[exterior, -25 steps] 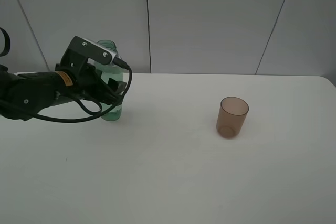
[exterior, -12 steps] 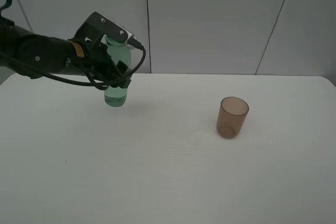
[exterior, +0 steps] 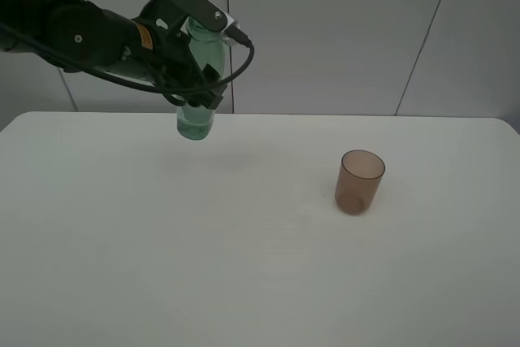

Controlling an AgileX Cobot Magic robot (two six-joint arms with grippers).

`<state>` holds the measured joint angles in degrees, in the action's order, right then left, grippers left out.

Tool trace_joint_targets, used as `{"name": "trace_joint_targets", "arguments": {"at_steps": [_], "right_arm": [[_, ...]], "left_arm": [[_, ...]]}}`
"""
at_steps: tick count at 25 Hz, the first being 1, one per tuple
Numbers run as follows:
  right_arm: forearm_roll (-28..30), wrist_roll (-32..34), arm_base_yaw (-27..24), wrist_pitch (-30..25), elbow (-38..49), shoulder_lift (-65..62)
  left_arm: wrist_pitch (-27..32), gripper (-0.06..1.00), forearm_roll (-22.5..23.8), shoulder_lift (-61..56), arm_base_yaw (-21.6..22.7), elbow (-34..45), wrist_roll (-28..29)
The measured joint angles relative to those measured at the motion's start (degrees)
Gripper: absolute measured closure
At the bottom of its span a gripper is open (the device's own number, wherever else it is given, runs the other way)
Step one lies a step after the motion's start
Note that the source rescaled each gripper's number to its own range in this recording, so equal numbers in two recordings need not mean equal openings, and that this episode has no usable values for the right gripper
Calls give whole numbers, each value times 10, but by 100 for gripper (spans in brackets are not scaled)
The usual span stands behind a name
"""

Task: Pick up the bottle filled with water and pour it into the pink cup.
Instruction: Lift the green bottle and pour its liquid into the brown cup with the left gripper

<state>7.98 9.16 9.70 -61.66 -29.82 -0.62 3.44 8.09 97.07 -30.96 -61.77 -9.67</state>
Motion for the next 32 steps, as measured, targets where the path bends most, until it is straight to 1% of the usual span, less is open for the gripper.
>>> {"name": "trace_joint_targets", "arguments": {"at_steps": [5, 10, 15, 22, 32], "right_arm": [[0, 0, 0, 0, 0, 0], [0, 0, 0, 0, 0, 0], [0, 0, 0, 0, 0, 0], [0, 0, 0, 0, 0, 0], [0, 0, 0, 0, 0, 0]], "left_arm": [[65, 85, 25, 0, -23, -53, 0], [112, 85, 44, 0, -44, -99, 0], [159, 85, 48, 7, -67, -144, 0], [242, 85, 59, 52, -103, -218, 0], [336, 85, 70, 108, -141, -301, 1]]}}
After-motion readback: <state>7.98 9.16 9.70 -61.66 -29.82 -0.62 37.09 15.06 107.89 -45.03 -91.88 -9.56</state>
